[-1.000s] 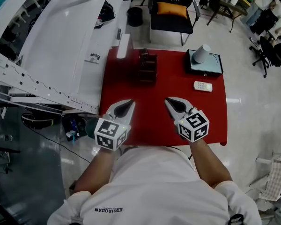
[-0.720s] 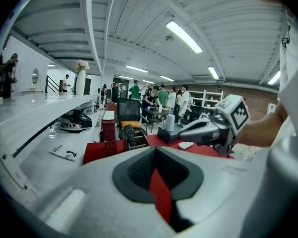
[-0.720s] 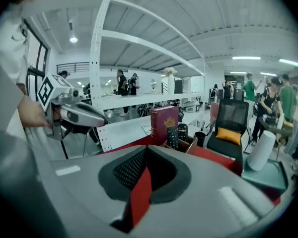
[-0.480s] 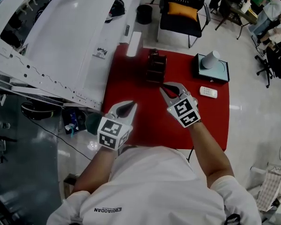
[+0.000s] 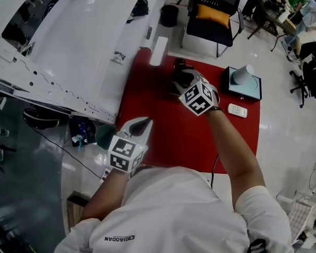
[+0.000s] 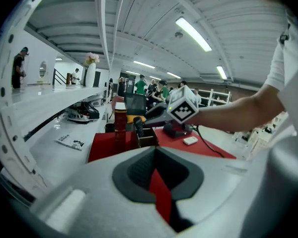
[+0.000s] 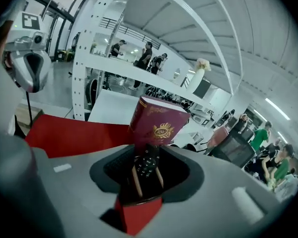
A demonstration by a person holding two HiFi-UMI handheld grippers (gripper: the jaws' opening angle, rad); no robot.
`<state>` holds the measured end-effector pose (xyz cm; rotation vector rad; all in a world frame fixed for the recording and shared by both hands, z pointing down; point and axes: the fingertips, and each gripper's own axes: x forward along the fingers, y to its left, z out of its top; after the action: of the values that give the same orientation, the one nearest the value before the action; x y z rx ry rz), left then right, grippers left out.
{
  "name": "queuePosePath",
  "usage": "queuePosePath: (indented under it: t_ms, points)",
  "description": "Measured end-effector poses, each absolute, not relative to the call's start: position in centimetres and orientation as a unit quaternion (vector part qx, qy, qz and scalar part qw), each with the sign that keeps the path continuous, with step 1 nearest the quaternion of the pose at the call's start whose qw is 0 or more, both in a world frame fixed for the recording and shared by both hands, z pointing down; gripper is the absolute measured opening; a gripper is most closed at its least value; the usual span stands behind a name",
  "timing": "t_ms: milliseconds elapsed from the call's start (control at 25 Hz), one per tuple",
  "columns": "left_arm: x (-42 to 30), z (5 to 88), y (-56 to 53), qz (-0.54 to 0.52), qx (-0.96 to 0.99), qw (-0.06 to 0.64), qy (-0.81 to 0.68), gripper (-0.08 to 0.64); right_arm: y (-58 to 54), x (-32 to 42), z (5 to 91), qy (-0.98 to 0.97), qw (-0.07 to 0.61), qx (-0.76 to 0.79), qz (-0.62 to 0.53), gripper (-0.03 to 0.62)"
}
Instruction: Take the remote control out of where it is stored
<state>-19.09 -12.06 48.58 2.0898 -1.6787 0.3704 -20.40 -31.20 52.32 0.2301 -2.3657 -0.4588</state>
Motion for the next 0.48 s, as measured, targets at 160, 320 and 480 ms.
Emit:
queuePosePath:
  t_ms: [160, 320, 480]
  points:
    - [-19.5, 49.0, -11.7, 0.129, 0.749, 0.224, -0.61, 0.003, -32.5, -22.4, 53.7, -0.906, 0.378, 0.072, -0.173, 0.201]
    - [-19.7, 49.3, -11.4, 0.129, 0.746, 0.232, -0.611, 0.002, -33.6, -23.4, 54.6, -0.895, 0.408, 0.03, -0.178, 0.209]
    - [-19.9, 49.5, -11.0, 0.124, 0.742, 0.239, -0.614, 0.002, -34.1, -23.7, 55.4, -0.88, 0.44, -0.034, -0.176, 0.185]
